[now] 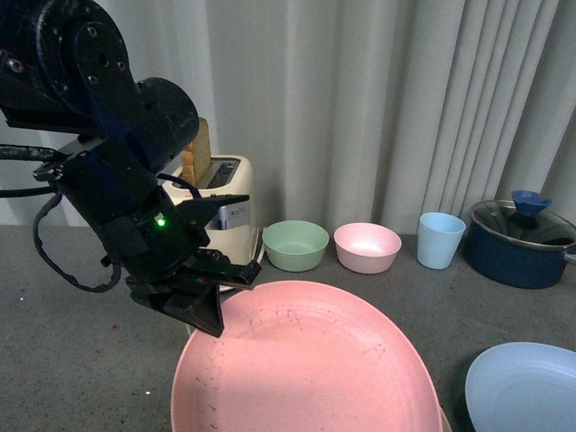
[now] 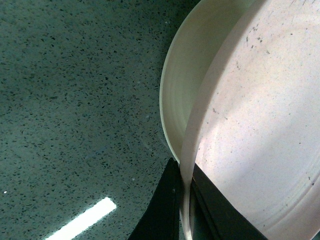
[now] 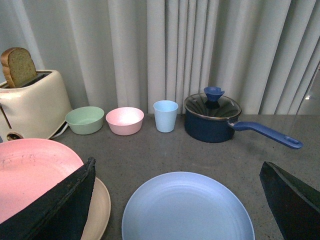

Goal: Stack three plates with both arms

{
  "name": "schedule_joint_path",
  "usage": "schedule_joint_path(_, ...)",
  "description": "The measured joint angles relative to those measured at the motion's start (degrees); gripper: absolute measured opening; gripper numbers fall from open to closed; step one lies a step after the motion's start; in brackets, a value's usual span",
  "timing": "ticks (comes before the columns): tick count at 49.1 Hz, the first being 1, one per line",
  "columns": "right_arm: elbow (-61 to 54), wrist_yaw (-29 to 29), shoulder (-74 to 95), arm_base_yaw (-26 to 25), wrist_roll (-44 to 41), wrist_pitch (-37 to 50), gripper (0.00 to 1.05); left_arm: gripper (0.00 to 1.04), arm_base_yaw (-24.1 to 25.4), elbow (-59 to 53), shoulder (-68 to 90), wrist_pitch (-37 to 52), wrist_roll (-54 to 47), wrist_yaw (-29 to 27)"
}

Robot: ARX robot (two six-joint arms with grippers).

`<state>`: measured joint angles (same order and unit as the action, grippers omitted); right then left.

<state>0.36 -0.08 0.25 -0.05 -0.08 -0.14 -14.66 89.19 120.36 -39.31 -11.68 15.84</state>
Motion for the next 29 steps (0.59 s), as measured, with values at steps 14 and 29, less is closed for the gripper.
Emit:
schedule_joint_path(14,0.0,0.0,0.0,0.0,0.0,0.0,0.97,0.03,-1.4,2.1,3.3,0.9,2.2,-1.2)
schedule_joint_path(29,0.0,0.0,0.0,0.0,0.0,0.0,0.97,0.03,-2.9,2.5,5.1,2.3,3.3,-2.3)
